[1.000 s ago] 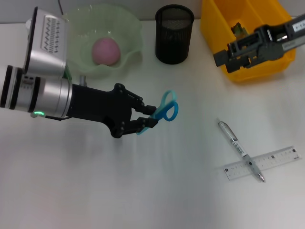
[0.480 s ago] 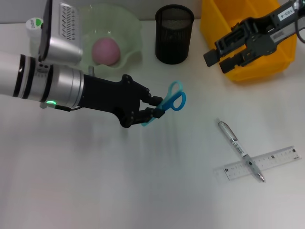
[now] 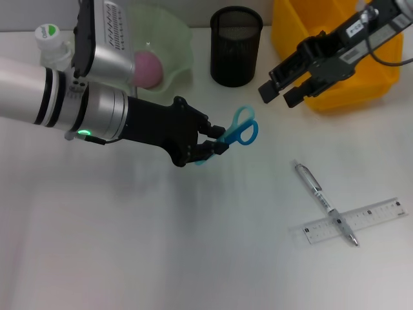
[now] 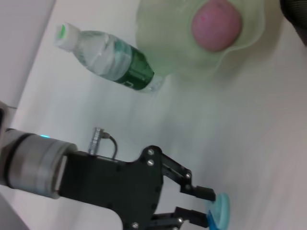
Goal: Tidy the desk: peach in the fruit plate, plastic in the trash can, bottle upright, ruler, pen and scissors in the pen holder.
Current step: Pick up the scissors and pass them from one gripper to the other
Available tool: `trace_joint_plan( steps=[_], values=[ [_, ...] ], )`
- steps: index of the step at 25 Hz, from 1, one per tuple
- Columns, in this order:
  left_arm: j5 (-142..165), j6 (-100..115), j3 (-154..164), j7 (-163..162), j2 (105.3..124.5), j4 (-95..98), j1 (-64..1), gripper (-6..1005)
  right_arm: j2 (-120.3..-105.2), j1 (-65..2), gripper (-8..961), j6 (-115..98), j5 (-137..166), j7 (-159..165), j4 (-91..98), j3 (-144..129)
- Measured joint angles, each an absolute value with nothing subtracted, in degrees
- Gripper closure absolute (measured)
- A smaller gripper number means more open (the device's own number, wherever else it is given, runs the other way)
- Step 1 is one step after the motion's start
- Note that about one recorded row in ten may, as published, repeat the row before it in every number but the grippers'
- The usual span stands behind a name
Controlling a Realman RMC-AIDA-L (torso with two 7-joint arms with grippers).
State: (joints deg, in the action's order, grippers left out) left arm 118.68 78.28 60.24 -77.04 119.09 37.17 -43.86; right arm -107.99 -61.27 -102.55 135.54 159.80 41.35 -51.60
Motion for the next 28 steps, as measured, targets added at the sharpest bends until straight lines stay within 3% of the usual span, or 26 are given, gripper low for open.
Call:
trace_joint_plan(
  steps=[10,18,28],
  values=[
    [118.28,76.91,60.5,-79.18,119.09,37.88,-44.12,777,-109.97,-63.84,416,-97.89,137.71,161.01,38.89,-55.4],
    [117.82,76.42,61.03,-79.57,119.09,37.93,-43.91,777,-112.48,-64.65,420,-94.56,140.0,161.6,39.19,-57.77],
    [117.05,76.07,61.0,-81.05,119.09,37.9,-43.84,777,-113.07,-64.18,426,-91.32,139.96,161.18,39.19,-57.81]
  ],
)
